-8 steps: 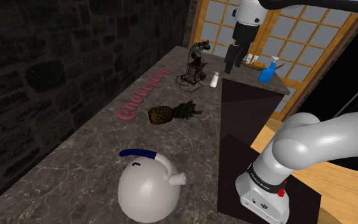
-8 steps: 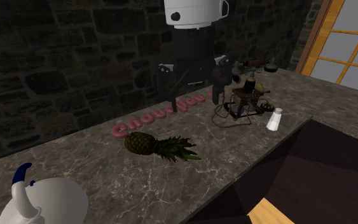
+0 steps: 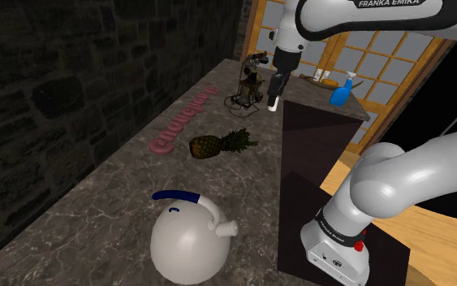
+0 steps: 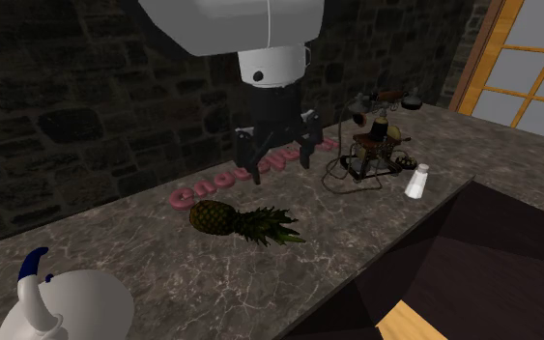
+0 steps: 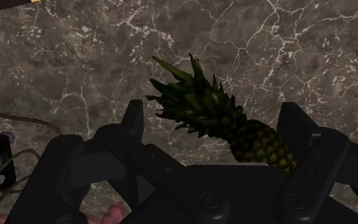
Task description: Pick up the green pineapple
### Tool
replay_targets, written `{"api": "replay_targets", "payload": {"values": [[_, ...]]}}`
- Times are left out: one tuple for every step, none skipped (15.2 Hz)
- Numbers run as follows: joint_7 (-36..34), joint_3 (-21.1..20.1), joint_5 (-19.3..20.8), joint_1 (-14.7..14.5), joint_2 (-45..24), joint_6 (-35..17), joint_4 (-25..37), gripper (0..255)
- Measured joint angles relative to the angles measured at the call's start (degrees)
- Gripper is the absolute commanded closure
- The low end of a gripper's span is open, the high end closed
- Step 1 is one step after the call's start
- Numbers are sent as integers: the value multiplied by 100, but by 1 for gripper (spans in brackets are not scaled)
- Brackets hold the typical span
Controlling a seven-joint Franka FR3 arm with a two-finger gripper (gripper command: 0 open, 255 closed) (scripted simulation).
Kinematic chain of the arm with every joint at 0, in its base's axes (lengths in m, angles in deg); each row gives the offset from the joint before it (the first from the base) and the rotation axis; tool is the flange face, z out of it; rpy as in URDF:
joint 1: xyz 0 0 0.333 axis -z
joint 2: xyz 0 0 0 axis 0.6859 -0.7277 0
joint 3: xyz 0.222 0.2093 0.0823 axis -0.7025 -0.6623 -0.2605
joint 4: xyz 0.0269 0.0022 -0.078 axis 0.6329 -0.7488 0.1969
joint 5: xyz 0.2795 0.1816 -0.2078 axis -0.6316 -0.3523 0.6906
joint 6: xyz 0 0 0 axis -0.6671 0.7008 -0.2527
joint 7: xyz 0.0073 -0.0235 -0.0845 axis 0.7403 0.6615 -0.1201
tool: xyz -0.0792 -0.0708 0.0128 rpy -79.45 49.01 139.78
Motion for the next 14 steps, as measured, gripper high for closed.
{"api": "replay_targets", "payload": {"values": [[123,13,15,-66,-125,-220,-92,0],[268,37,38,-122,-190,-387,-183,0],[401,55,53,-186,-351,-590,-218,0],[524,59,63,-253,-476,-771,-267,0],[685,107,99,-295,-608,-1009,-368,0],[815,110,110,-358,-696,-1159,-419,0],[984,156,132,-408,-954,-1361,-344,0],[1063,125,114,-500,-1198,-1563,-300,0],[1228,160,132,-543,-1406,-1750,-269,0],[1348,156,136,-606,-1570,-1955,-307,0],[1456,139,134,-674,-1751,-2142,-308,0],[1583,138,145,-726,-1916,-2346,-340,0],[1715,134,146,-781,-2111,-2523,-313,0],[1817,113,146,-842,-2323,-2727,-302,0]]}}
